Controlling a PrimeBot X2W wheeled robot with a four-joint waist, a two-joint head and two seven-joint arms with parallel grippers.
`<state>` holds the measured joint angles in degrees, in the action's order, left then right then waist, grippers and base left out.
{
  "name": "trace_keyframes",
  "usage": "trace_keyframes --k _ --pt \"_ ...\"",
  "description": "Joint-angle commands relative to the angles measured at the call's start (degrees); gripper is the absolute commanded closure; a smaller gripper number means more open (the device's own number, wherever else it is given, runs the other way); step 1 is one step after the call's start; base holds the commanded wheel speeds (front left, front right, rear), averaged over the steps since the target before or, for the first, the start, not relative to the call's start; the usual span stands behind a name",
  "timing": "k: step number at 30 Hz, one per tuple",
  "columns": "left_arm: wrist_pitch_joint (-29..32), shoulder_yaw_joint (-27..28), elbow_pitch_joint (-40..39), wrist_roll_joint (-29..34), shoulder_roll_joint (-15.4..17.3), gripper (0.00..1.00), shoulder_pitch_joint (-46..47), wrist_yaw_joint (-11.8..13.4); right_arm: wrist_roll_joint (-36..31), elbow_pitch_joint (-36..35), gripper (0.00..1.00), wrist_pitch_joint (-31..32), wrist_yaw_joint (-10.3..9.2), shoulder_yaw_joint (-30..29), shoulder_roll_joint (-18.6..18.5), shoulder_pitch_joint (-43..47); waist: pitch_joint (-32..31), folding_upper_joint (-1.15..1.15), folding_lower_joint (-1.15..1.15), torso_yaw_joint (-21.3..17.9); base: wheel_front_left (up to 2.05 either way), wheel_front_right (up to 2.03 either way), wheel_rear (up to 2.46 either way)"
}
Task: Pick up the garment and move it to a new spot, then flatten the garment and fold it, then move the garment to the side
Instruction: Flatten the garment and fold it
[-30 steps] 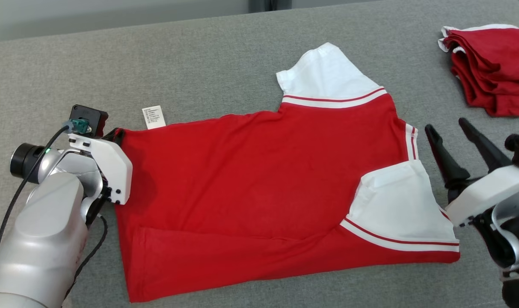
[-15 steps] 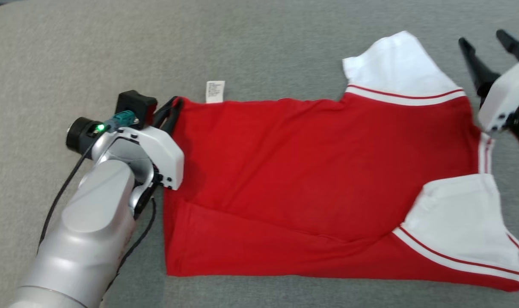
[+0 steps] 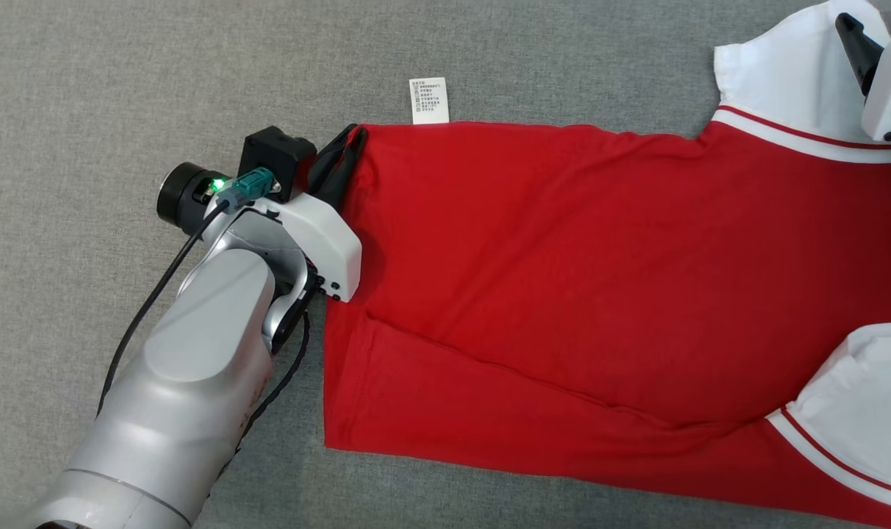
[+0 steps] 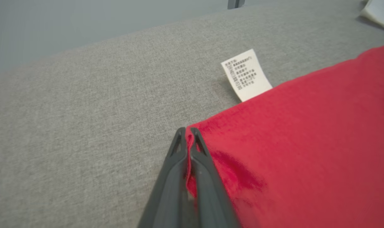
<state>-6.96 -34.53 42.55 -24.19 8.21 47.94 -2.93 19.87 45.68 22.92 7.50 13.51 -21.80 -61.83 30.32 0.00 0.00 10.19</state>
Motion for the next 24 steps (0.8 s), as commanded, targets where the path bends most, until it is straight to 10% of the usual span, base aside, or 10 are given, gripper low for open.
trace_keyframes --k 1,9,12,16,24 --pt "-0.12 -0.2 0.48 -0.05 0.06 1.0 0.72 0.42 -0.49 1.68 0.0 0.26 -0.02 0.82 0.08 -1.45 0.91 0.0 0.0 0.83 0.0 0.0 0.0" --pt "-0.54 -0.65 1.42 -0.51 -0.31 1.0 1.16 0.12 -1.12 6.35 0.02 1.07 -0.02 4.64 0.02 -3.63 1.02 0.0 0.0 0.82 0.0 0.0 0.0" --pt "-0.71 -0.67 1.67 -0.67 -0.26 1.0 1.52 0.09 -0.59 7.62 0.58 0.59 -0.03 6.09 0.06 -3.94 1.31 0.0 0.0 0.88 0.0 0.0 0.0" --pt "-0.93 -0.67 2.21 -0.99 0.11 1.0 1.52 0.17 -0.02 8.84 1.0 -1.32 -0.03 7.5 0.08 -4.71 1.41 0.0 0.0 0.73 0.0 0.0 0.0" --pt "-2.76 -0.55 2.66 -1.57 0.49 1.0 0.78 0.32 3.06 10.12 1.0 -8.74 -0.02 7.6 0.8 -3.91 -1.15 0.0 0.0 -0.64 0.0 0.0 0.0"
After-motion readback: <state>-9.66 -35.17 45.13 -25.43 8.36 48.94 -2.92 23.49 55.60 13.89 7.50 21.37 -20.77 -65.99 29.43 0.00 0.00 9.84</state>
